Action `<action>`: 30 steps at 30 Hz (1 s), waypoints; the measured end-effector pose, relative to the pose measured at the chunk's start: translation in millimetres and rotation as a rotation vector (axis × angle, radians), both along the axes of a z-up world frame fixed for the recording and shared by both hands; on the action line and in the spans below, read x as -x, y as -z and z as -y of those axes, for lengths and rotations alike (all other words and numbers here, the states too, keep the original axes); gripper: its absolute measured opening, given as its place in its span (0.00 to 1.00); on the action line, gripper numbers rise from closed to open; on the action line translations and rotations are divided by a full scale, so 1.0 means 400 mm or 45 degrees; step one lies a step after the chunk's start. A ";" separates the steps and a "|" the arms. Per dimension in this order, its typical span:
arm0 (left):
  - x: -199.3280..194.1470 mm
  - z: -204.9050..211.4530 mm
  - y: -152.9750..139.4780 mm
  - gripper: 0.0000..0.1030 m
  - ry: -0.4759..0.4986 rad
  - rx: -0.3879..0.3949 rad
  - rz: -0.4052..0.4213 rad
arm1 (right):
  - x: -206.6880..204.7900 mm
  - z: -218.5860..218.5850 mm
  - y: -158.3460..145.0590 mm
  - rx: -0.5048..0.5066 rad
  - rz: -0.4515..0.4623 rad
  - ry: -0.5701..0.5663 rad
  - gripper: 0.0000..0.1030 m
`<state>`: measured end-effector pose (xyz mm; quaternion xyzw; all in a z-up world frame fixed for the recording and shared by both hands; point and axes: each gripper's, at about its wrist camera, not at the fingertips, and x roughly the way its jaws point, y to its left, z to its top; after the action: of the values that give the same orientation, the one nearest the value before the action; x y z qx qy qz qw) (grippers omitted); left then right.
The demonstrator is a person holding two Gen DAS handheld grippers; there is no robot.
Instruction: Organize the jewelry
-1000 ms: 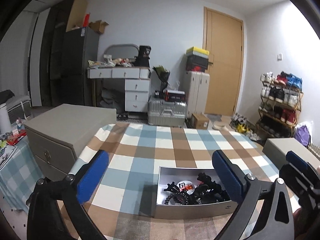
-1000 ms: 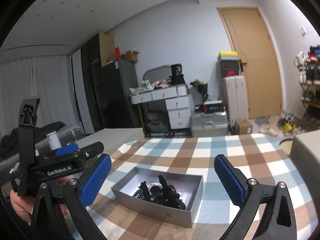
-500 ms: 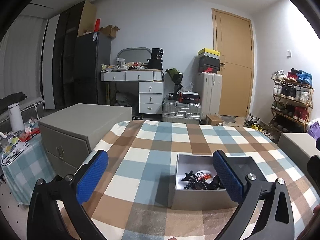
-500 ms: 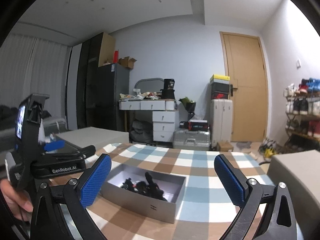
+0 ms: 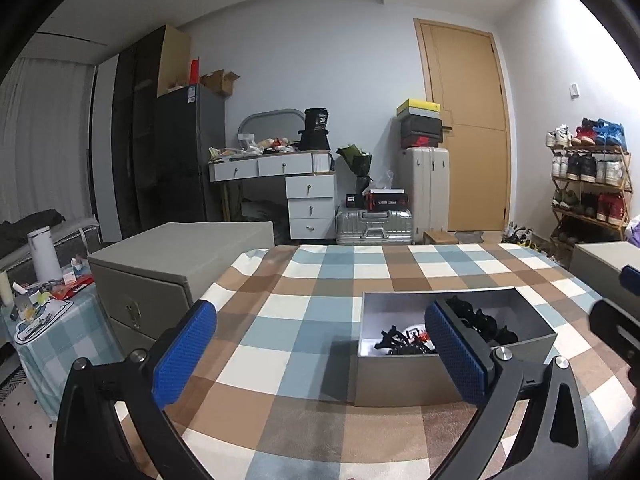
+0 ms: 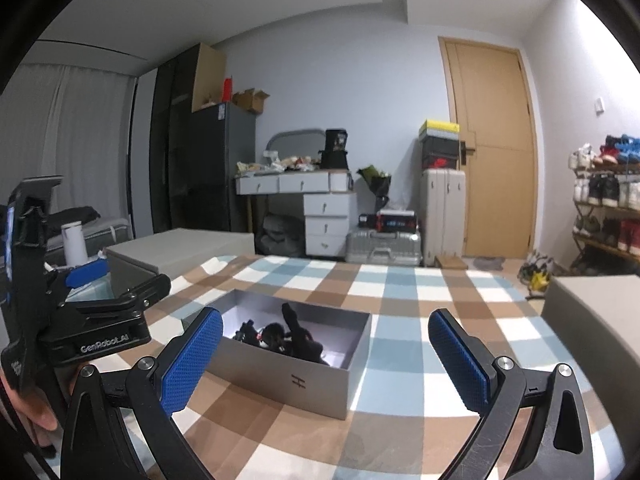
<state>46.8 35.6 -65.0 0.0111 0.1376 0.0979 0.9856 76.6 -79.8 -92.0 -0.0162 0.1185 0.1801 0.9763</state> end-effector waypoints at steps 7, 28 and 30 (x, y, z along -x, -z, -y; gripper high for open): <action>-0.024 0.000 0.006 0.99 0.044 0.020 -0.083 | -0.012 -0.013 0.010 0.042 -0.054 -0.018 1.00; 0.006 -0.003 0.001 0.99 0.053 0.071 -0.032 | -0.020 -0.013 0.009 0.022 -0.046 -0.008 1.00; 0.002 -0.004 0.004 0.99 0.054 0.071 -0.034 | -0.020 -0.014 0.009 0.024 -0.044 -0.008 1.00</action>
<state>46.0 37.3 -66.7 -0.0123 0.1532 0.0730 0.9854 84.6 -74.2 -95.6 -0.0225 0.1370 0.1825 0.9734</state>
